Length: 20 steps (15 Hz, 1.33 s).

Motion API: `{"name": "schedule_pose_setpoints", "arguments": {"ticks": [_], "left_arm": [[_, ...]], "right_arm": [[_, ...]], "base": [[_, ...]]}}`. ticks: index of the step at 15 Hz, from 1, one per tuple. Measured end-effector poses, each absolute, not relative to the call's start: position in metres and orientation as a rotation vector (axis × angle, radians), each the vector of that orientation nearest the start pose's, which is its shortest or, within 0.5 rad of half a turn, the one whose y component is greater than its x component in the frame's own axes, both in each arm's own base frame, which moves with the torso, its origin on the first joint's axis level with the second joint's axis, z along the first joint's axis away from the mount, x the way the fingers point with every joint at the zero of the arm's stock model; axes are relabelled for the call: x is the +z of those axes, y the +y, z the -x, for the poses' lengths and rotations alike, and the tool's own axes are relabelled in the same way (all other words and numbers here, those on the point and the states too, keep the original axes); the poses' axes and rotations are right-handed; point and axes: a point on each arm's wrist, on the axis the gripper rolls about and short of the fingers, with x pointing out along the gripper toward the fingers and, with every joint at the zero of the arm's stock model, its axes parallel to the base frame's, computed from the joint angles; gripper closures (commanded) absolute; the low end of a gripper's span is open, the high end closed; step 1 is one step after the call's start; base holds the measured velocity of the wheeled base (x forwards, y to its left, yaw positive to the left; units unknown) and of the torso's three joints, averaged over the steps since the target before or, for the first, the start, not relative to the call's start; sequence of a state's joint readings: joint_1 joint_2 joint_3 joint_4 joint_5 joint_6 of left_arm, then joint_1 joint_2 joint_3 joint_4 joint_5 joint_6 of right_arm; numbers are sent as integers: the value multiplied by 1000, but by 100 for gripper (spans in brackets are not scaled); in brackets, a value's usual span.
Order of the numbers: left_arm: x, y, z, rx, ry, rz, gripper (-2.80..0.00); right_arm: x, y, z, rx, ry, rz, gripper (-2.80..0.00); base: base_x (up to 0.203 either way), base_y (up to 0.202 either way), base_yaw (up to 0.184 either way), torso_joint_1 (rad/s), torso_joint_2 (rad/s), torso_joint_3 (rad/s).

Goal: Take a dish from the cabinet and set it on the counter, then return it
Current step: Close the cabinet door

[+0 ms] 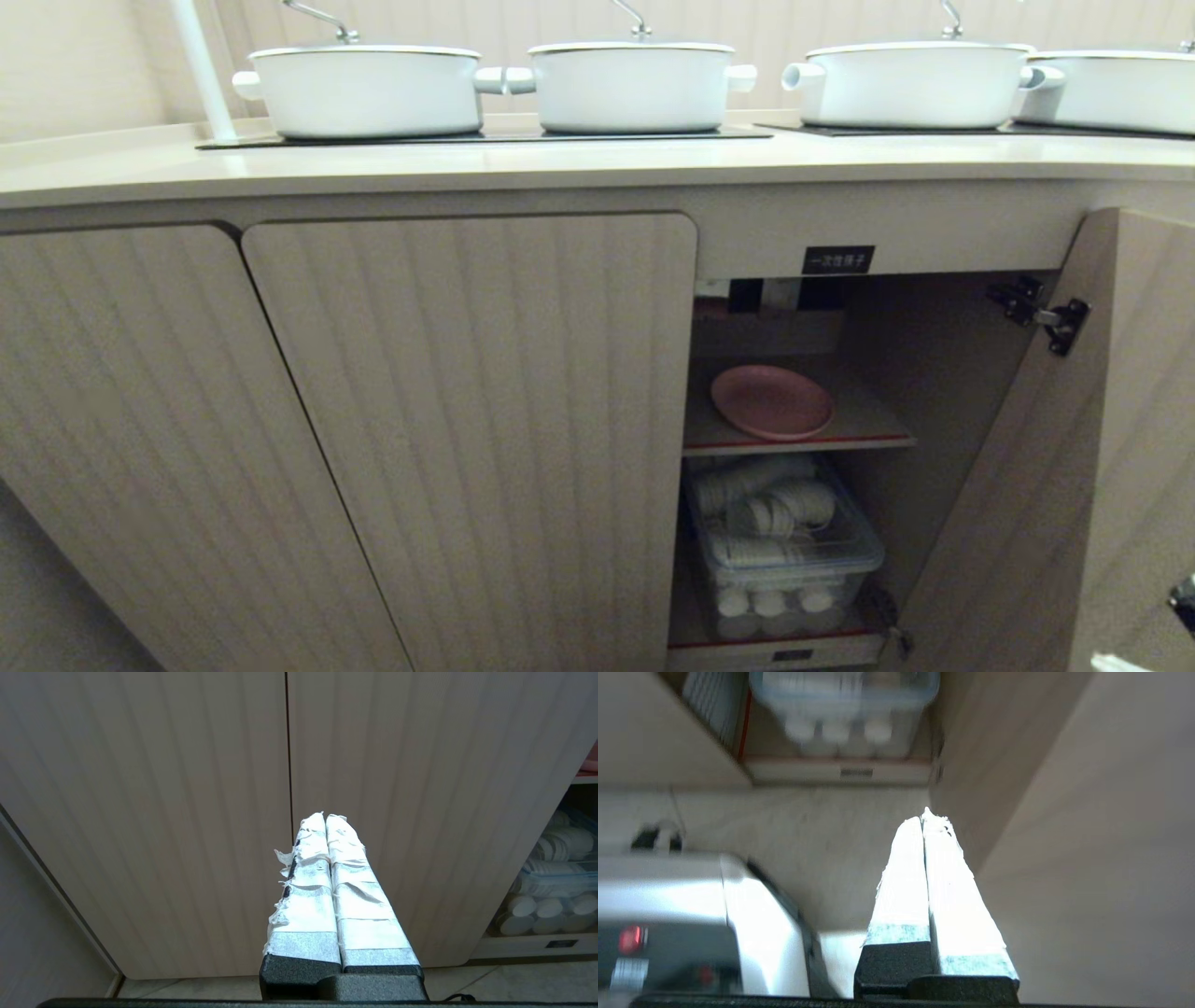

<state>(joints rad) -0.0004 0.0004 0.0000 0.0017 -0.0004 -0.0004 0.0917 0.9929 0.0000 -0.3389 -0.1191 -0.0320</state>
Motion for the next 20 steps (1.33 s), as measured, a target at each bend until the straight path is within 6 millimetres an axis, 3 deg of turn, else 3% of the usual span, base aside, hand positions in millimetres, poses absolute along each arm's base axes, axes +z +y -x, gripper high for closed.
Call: {"name": "schedule_pose_setpoints", "arguments": {"ticks": [3,8,15,20], "left_arm": [[75,0,23,-1,2,1,0],[75,0,23,-1,2,0,0],[75,0,23,-1,2,1,0],[75,0,23,-1,2,1,0]], "right_arm": [[79,1,-50,20,681,115,0],[75,1,-24,73,602,104,0],[78,1,-3,102,336,111,0],[78,1,1,113,286,113,0]], "base": [[0,0,0,0,0,0],[0,0,0,0,0,0],[0,0,0,0,0,0],[0,0,0,0,0,0]]}}
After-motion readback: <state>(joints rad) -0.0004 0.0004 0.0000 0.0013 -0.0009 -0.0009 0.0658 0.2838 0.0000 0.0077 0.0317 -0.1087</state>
